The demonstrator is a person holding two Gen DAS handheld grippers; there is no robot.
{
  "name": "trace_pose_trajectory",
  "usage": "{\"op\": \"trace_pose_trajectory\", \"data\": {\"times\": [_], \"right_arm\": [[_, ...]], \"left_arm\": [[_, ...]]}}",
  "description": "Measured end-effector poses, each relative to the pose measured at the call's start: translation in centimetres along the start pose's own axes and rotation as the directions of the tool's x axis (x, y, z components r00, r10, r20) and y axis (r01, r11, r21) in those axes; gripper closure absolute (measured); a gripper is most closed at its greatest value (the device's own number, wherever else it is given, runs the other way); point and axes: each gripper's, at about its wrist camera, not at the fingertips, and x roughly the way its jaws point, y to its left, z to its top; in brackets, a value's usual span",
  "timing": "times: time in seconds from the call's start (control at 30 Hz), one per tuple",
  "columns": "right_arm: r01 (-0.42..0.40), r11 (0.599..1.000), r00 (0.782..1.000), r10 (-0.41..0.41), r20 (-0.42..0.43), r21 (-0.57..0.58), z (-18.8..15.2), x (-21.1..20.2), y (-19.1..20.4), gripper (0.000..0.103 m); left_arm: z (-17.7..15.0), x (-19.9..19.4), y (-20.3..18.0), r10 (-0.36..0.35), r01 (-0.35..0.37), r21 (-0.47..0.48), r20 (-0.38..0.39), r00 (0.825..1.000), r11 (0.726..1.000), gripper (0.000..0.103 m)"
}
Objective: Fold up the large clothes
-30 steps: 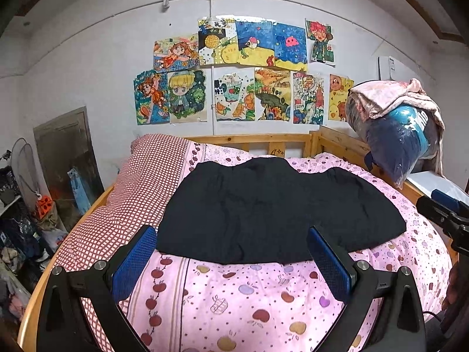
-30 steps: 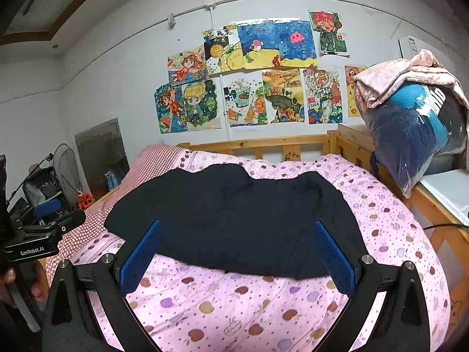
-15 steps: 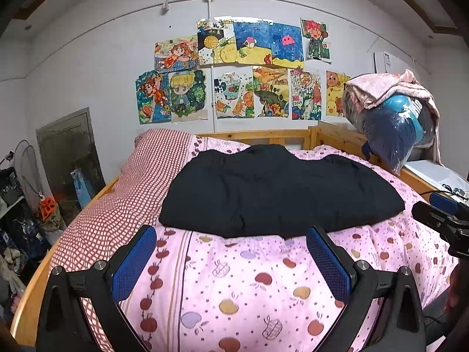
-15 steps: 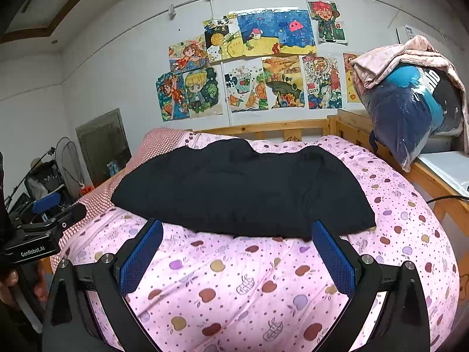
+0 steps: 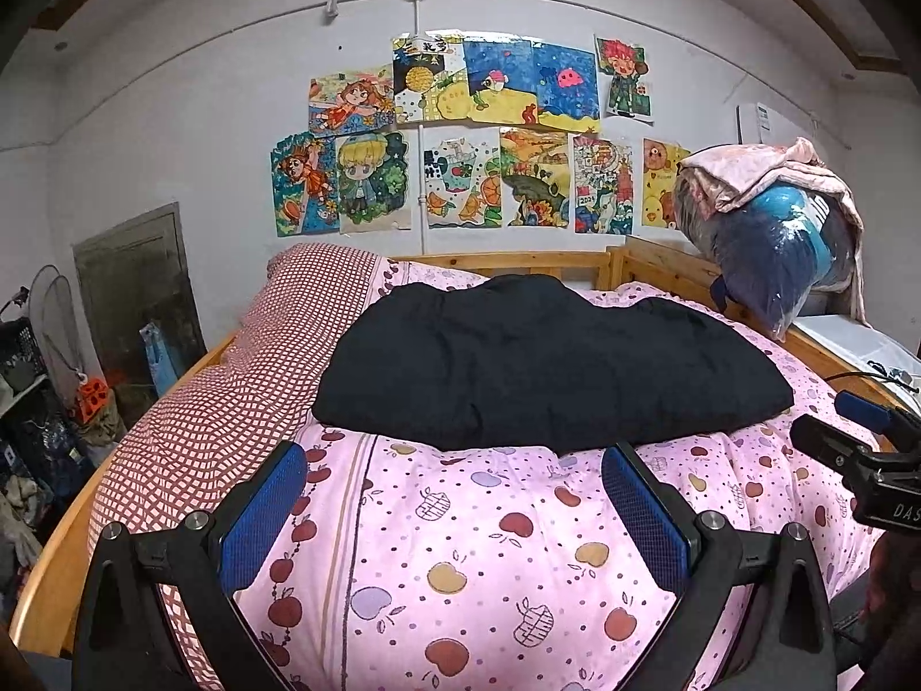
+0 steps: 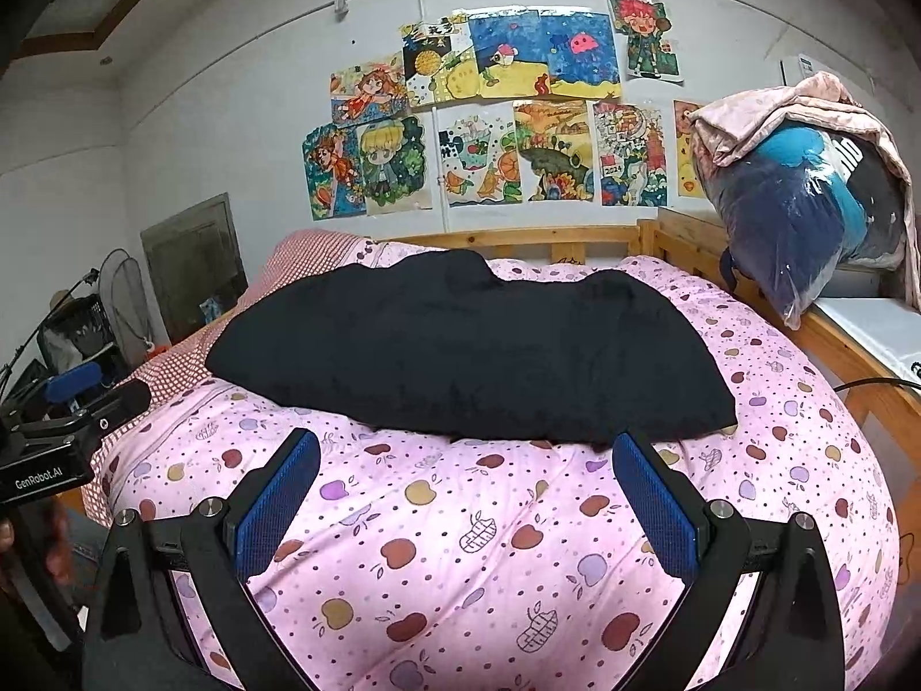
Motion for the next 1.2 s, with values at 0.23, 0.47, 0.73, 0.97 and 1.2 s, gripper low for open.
{"op": "trace_pose_trajectory", "data": {"times": [0.23, 0.47, 0.73, 0.97, 1.2], "right_arm": [[-0.002, 1.0, 1.0, 0.002, 0.002, -0.007, -0.08, -0.1, 0.21, 0.003], [-0.004, 1.0, 1.0, 0.004, 0.002, -0.009, -0.06, -0.12, 0.11, 0.003], [-0.005, 1.0, 1.0, 0.005, 0.004, -0.006, -0.12, -0.22, 0.35, 0.003], [-0.004, 1.0, 1.0, 0.004, 0.003, -0.006, -0.15, -0.23, 0.46, 0.003], [-0.004, 1.0, 1.0, 0.004, 0.003, -0.006, -0.18, -0.24, 0.58, 0.003]], "left_arm": [[-0.43, -0.24, -0.51, -0.001, 0.001, 0.018, 0.004, 1.0, 1.0, 0.0], [-0.52, -0.43, -0.66, -0.003, 0.003, 0.019, 0.004, 1.0, 1.0, 0.0], [-0.5, -0.42, -0.73, -0.005, 0.005, 0.019, 0.003, 1.0, 1.0, 0.0], [-0.5, -0.44, -0.73, -0.004, 0.004, 0.017, 0.004, 1.0, 1.0, 0.0], [-0.5, -0.42, -0.68, -0.005, 0.005, 0.019, 0.004, 1.0, 1.0, 0.0]]}}
